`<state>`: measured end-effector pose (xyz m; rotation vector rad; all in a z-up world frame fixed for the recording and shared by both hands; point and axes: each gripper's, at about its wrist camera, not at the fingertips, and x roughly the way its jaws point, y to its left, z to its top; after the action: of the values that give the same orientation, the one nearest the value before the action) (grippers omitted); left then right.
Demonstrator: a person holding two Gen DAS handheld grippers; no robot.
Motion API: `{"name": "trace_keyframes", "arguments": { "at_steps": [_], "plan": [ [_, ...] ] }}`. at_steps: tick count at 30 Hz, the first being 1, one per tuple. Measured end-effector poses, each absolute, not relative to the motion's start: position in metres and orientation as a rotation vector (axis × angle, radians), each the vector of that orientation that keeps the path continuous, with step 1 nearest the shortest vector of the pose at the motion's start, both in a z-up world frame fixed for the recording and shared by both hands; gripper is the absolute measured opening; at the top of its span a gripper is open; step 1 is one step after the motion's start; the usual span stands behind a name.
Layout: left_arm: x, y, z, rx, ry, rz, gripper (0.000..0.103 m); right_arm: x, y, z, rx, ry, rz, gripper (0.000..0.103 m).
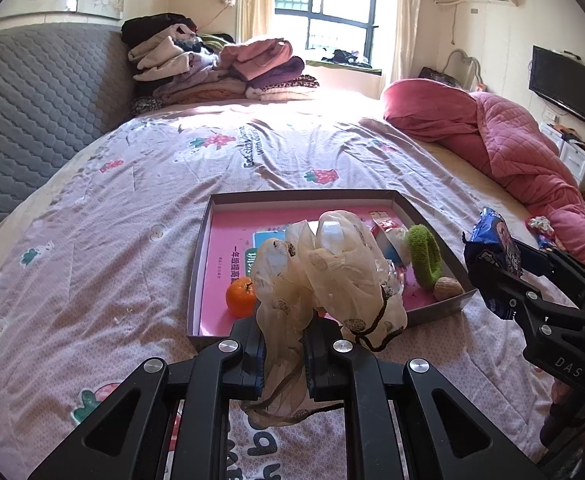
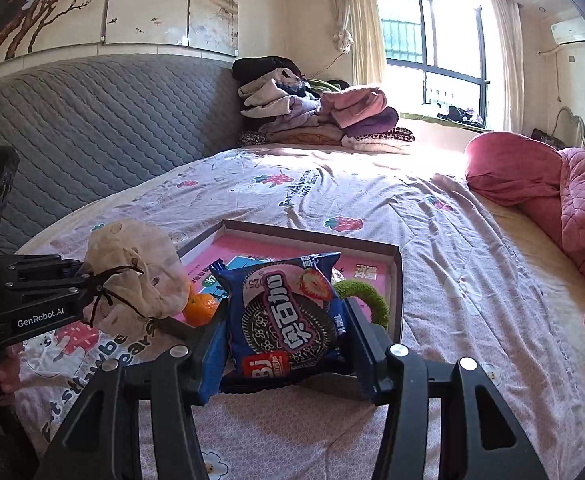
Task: Organize objects
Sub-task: 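Lift and carry the pouch with left gripper while right gripper carries the packet over the tray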
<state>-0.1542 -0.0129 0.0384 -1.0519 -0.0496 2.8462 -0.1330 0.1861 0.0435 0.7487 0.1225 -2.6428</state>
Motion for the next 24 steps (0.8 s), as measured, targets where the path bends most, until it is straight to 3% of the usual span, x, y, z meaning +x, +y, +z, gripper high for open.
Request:
{"name": "trace_keyframes", "arguments": {
  "at_steps": [24],
  "plan": [
    [-0.195, -0.011, 0.036, -1.068, -0.031, 2.878, 0.014, -0.190, 0.205, 0.053, 0.753, 0.100, -2.706, 0.054]
  ]
}}
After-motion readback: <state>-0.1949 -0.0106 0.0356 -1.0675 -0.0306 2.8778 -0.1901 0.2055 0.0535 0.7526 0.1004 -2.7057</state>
